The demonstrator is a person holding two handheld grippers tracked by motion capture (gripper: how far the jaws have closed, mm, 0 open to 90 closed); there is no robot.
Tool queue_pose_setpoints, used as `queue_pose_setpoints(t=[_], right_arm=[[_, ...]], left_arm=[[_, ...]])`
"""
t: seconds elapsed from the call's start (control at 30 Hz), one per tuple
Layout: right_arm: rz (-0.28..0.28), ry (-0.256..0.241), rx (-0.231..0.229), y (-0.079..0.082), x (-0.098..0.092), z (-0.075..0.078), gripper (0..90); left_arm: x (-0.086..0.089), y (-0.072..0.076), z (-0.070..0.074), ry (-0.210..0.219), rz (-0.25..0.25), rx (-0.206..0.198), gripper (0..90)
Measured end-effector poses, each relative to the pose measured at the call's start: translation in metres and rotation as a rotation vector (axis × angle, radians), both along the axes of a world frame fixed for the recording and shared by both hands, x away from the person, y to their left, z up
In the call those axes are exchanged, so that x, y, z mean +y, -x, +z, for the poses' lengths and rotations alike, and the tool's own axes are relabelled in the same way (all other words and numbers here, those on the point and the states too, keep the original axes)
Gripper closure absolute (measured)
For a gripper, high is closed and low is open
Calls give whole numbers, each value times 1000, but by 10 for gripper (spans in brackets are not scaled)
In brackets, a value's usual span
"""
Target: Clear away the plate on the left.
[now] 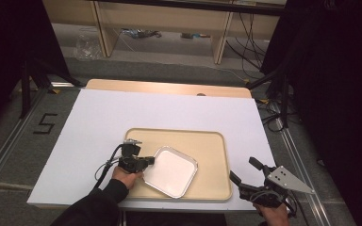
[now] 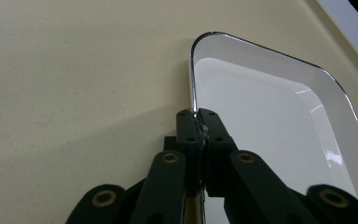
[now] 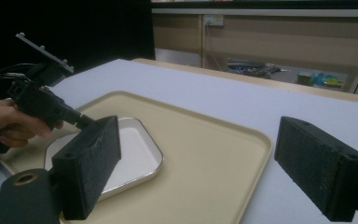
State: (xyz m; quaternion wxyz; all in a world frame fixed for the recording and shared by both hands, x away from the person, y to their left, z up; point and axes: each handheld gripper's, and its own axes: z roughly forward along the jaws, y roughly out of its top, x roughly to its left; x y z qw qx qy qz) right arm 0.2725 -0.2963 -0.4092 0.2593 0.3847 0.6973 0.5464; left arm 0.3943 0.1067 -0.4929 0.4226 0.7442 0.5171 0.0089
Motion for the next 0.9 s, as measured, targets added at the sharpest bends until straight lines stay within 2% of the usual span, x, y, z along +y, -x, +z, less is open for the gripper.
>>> queue_pose_setpoints(t=[0.03,0.13,0.17,0.2,0.23,0.27,0.3,0.33,0.43,0.47,0.5,0.6,0.63,0.67,0.73,0.77,0.8,0.83,0.9], right_arm=[[-1,-2,1,0,0,0,152],[0,-5,2,0,0,0,152],[-3,-10,-1,1,0,0,152],[-4,-8,-9,0,0,0,151],[-6,-3,2,1,0,0,152],[-6,-4,3,1,0,0,152],[-1,-27,15,1,1,0,152],[5,-13,-5,0,0,0,152],[-5,-8,0,0,0,0,151],[-6,-4,2,1,0,0,151],[-2,-21,22,1,1,0,152],[-7,-5,1,1,0,0,151],[-1,-28,15,1,1,0,152],[-1,-26,18,1,1,0,152],[-2,-31,12,1,1,0,152],[-1,-30,12,1,1,0,152],[-5,-12,-12,0,0,0,151],[-1,-30,13,1,1,0,151],[0,-3,-4,0,0,0,152]], left_arm=[[2,1,1,-11,-14,2,867],[0,3,1,-6,-13,4,860],[1,4,1,-16,-33,2,847],[0,4,-1,-13,-80,-23,841],[0,4,-1,-9,-107,-46,836],[-1,8,0,-25,-73,-20,830],[0,10,1,-42,-72,-15,825],[1,11,2,-44,-71,-5,821],[3,14,2,-42,-61,16,814],[6,16,3,-50,-69,16,807],[6,17,3,-49,-62,20,804],[8,19,3,-52,-61,24,799],[8,20,3,-53,-58,18,797],[9,22,4,-59,-55,38,795],[10,24,4,-55,-54,41,791],[10,24,4,-55,-54,41,787],[10,25,4,-53,-41,44,784],[11,28,5,-55,-60,48,780],[12,32,5,-54,-62,57,777]])
